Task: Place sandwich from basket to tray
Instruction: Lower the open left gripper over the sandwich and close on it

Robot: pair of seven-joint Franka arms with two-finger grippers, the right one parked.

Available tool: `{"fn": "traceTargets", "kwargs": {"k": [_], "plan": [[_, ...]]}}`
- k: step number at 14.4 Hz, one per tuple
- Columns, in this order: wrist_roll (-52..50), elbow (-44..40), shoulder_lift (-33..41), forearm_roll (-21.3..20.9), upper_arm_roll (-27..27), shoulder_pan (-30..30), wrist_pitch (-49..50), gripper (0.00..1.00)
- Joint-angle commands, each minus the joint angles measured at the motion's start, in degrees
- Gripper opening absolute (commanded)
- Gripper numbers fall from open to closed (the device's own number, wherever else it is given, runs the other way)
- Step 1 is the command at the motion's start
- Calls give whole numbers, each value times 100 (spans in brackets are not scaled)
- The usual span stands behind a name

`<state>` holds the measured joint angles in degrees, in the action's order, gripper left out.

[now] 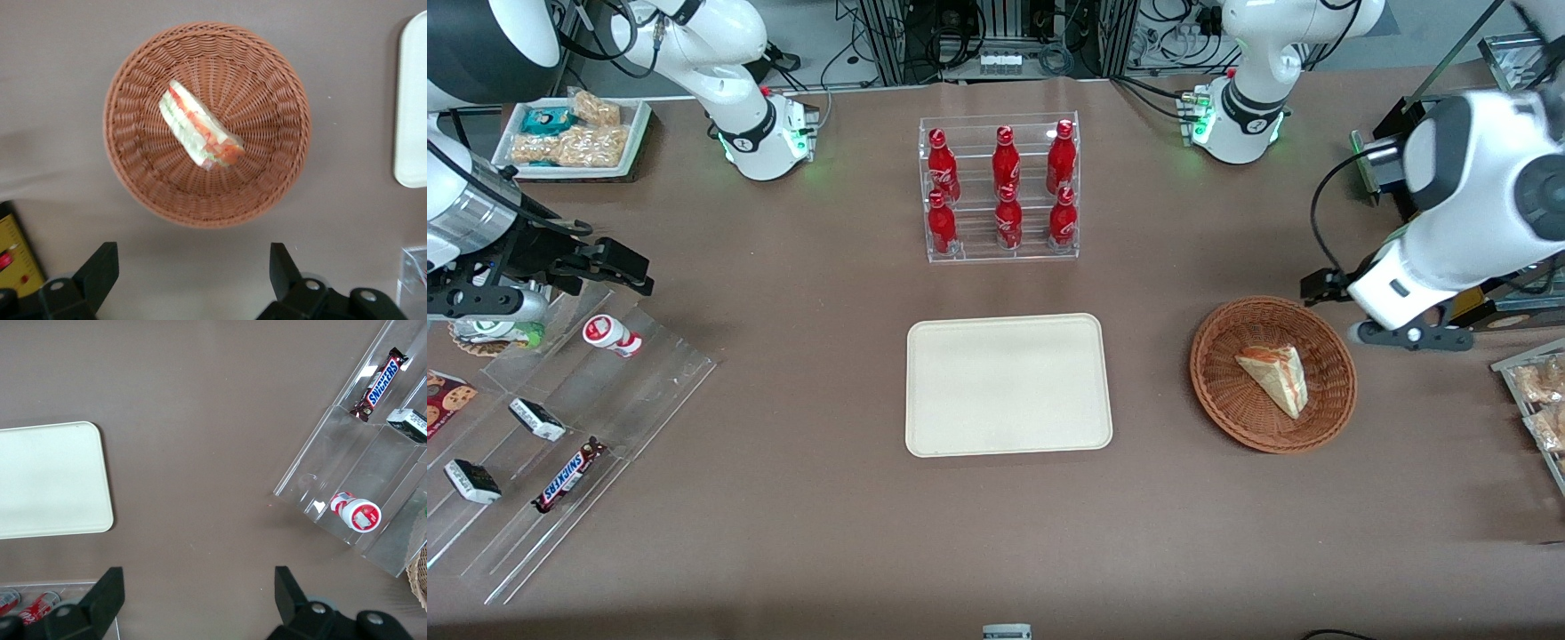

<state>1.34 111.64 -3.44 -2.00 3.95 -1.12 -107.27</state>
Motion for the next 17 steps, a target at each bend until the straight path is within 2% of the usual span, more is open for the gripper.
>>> {"fn": "traceTargets", "kwargs": {"k": [1,5,9,10,15,16,17], "plan": [[-186,857,177,-90,-8,7,-933,100],[-1256,1754,124,-90,-8,7,-2392,100],[-3872,1686,-393,-90,-8,60,-3104,100],[-4192,1685,-516,-90,-8,60,-3255,100],[-4467,1580,-1131,-81,-78,121,-3703,100],[-4476,1554,-1255,-73,-87,121,-3791,95],[-4502,1545,-1308,-73,-87,121,-3818,76]]}}
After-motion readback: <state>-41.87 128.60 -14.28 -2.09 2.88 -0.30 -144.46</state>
